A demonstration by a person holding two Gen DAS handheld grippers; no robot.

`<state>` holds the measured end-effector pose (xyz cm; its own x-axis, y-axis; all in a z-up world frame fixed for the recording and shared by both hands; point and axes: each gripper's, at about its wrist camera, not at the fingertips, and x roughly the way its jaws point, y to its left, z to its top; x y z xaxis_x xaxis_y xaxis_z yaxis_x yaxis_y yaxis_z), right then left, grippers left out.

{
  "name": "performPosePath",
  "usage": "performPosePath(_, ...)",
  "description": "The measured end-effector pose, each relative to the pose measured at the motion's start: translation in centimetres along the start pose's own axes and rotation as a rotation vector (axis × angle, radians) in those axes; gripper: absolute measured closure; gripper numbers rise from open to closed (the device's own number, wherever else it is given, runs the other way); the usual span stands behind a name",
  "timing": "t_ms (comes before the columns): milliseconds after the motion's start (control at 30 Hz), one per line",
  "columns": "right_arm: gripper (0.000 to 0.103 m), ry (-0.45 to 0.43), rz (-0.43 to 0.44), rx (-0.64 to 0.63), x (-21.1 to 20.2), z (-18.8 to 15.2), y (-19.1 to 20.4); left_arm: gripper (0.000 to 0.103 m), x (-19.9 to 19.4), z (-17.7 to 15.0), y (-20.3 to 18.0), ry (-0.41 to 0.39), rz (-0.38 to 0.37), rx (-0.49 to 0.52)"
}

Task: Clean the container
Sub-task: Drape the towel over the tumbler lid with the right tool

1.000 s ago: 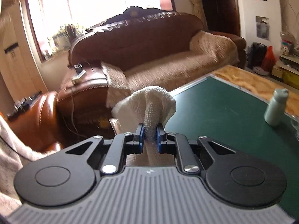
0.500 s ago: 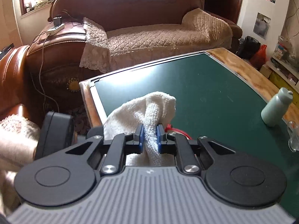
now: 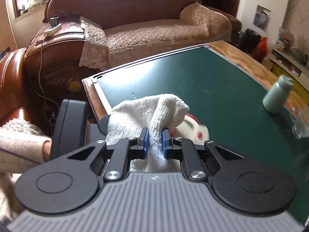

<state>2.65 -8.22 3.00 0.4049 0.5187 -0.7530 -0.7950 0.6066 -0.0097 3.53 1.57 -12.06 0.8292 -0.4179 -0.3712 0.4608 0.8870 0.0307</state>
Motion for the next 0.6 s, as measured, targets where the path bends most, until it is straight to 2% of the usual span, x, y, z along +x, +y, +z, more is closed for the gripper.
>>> performPosePath(167, 0.087, -0.028, -0.068, 0.075, -1.1, -1.6, -2.0, 0.024, 0.5, -0.1, -0.2, 0.006, -0.003, -0.005)
performPosePath(333, 0.087, -0.114, -0.144, 0.139, -0.4, -1.7, -3.4, 0.024, 0.2, -0.2, -0.2, 0.008, -0.001, 0.009)
performPosePath(500, 0.087, -0.180, -0.143, 0.209, 2.0, -0.3, -4.7, 0.024, 0.0, -0.1, -0.5, 0.013, 0.009, 0.033)
performPosePath(600, 0.086, -0.188, -0.124, 0.194, 3.3, 0.3, -4.3, 0.024, 0.4, 0.4, -0.9, 0.017, 0.010, 0.036)
